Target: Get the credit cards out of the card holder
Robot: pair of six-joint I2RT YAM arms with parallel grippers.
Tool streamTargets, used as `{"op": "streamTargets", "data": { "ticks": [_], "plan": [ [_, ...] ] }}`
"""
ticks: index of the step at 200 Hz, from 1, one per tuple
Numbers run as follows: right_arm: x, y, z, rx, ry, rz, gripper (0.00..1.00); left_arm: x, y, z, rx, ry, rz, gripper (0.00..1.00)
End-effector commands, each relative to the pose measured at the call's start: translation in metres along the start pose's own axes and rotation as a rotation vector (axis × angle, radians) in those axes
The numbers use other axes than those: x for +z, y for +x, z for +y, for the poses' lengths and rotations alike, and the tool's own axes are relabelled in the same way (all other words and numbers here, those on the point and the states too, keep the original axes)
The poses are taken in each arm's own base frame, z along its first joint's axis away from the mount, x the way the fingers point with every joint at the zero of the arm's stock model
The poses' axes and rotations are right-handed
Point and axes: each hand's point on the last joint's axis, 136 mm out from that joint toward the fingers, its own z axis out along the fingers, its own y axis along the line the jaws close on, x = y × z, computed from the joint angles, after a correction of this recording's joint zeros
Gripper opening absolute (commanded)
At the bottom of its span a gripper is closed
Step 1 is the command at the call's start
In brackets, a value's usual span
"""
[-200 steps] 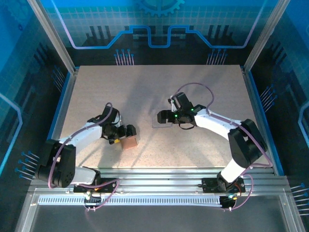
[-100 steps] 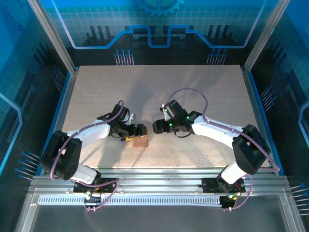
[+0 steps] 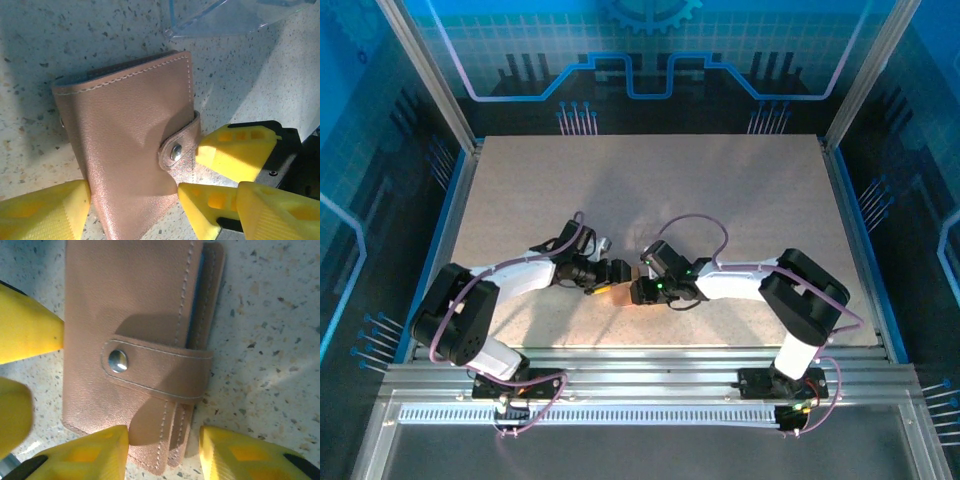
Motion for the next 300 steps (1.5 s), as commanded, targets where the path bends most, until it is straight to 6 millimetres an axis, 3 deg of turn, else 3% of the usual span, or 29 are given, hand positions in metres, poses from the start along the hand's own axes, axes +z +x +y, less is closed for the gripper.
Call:
{"op": "streamTargets", "data": {
  "ticks": [1,78,115,141,185,229,270,300],
  "plan": [
    [0.010,0.005,0.008,0.027,-0.055,0.000,0.39,0.005,0.011,-0.007,-0.030,0.062,0.038,0.76],
    [-0.001,0.041,0.030,0.006,-0.072,0.070,0.39,-0.004,0.037,-0.012,-0.071,0.102,0.053,0.76],
    [-0.010,0.060,0.023,-0.001,-0.020,0.097,0.40,-0.007,0.051,-0.010,-0.082,0.093,0.070,0.78],
    [-0.014,0.067,0.022,-0.005,-0.027,0.113,0.40,-0.006,0.050,-0.012,-0.087,0.095,0.068,0.78],
    [-0.025,0.062,0.003,-0.039,0.072,0.092,0.43,-0.007,0.050,-0.012,-0.099,0.070,0.076,0.77],
    [-0.042,0.051,0.005,-0.135,0.067,0.083,0.47,-0.005,0.059,-0.008,-0.105,0.066,0.100,0.78],
    [-0.057,0.043,0.014,-0.393,0.057,0.108,0.50,-0.023,0.042,-0.005,-0.100,-0.015,-0.015,0.80],
    [-0.062,0.036,0.016,-0.614,0.102,0.163,0.54,-0.027,0.032,-0.014,-0.134,-0.003,-0.031,0.73]
  ]
}}
